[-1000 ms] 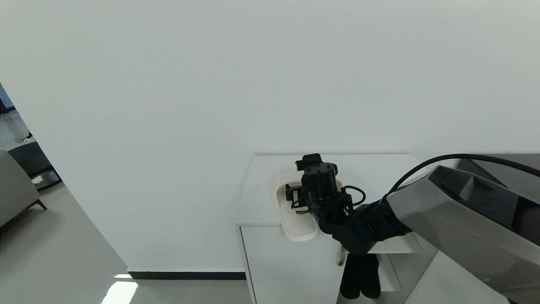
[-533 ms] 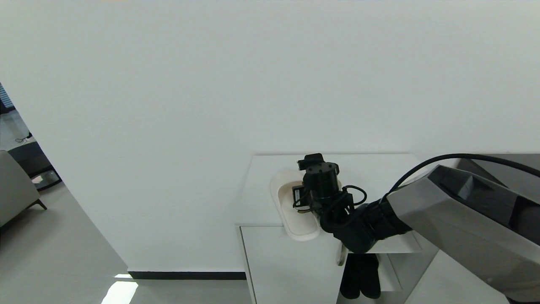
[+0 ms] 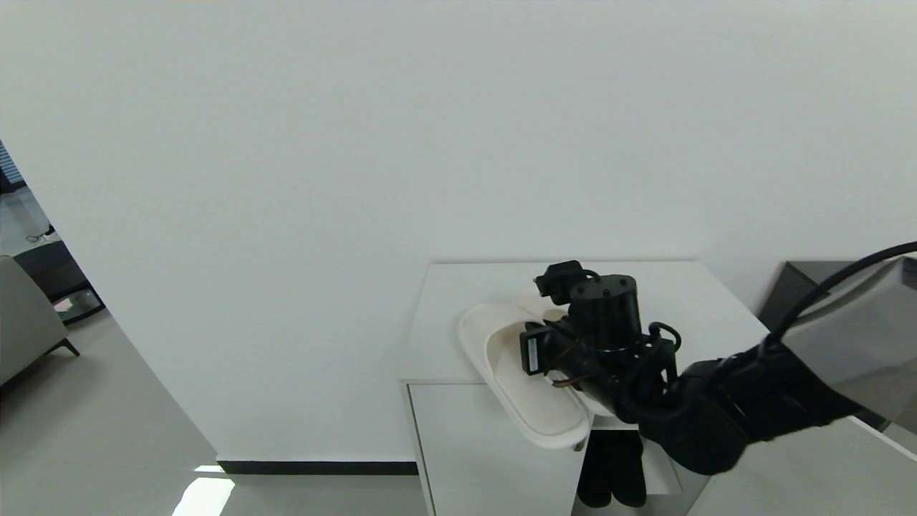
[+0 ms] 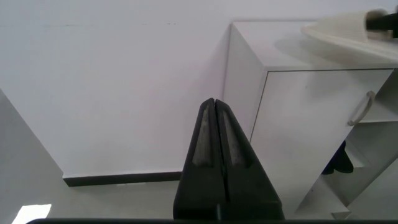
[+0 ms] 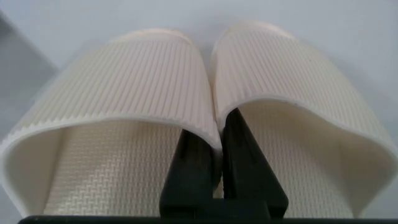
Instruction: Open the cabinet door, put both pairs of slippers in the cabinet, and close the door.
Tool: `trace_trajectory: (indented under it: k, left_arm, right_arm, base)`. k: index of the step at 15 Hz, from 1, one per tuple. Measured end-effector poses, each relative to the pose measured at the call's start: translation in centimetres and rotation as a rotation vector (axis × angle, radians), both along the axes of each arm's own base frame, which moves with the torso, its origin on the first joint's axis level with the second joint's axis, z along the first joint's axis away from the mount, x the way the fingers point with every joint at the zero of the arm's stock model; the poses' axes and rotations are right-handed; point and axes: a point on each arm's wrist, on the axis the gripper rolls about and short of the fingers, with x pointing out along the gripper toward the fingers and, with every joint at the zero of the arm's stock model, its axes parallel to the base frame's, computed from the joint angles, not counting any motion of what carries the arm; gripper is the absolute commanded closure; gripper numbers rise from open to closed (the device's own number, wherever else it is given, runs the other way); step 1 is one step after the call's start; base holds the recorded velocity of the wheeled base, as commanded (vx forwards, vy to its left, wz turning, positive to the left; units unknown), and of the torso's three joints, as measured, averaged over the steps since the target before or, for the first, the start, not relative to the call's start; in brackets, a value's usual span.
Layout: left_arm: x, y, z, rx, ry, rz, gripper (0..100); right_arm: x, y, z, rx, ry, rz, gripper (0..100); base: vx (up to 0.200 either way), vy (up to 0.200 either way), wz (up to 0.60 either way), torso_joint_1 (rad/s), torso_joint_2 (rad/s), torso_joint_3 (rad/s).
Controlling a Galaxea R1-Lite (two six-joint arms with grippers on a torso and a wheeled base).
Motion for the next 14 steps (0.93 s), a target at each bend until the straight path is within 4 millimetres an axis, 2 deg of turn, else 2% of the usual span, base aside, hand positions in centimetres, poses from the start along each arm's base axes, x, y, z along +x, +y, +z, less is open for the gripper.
trace_trajectory:
  k: [6,7,9,14]
  left_arm:
    - [0.0,0.0,0.0,0.001,0.0,0.0,100]
    - [0.0,0.0,0.0,0.0,0.0,0.0,100]
    - [0.0,0.0,0.0,0.001,0.0,0.0,100]
    - [0.0,0.0,0.0,0.0,0.0,0.0,100]
  right_arm:
    - [-10.8,-4.0,3.9,0.095,0.057,0.402,100]
    - [-12.0,-4.6,4.1,0.102,0.06,0.45,100]
    - [-13.0,-5.5,4.5,0.11,0.053,0.47,100]
    - [-13.5,-6.1,5.0,0.121,0.038,0.472,100]
  base:
    - [0.0,0.0,0.0,0.0,0.0,0.0]
    - [0.0,0.0,0.0,0.0,0.0,0.0]
    - [0.0,0.0,0.0,0.0,0.0,0.0]
    - [-0.2,0.0,0.0,0.008,0.0,0.001]
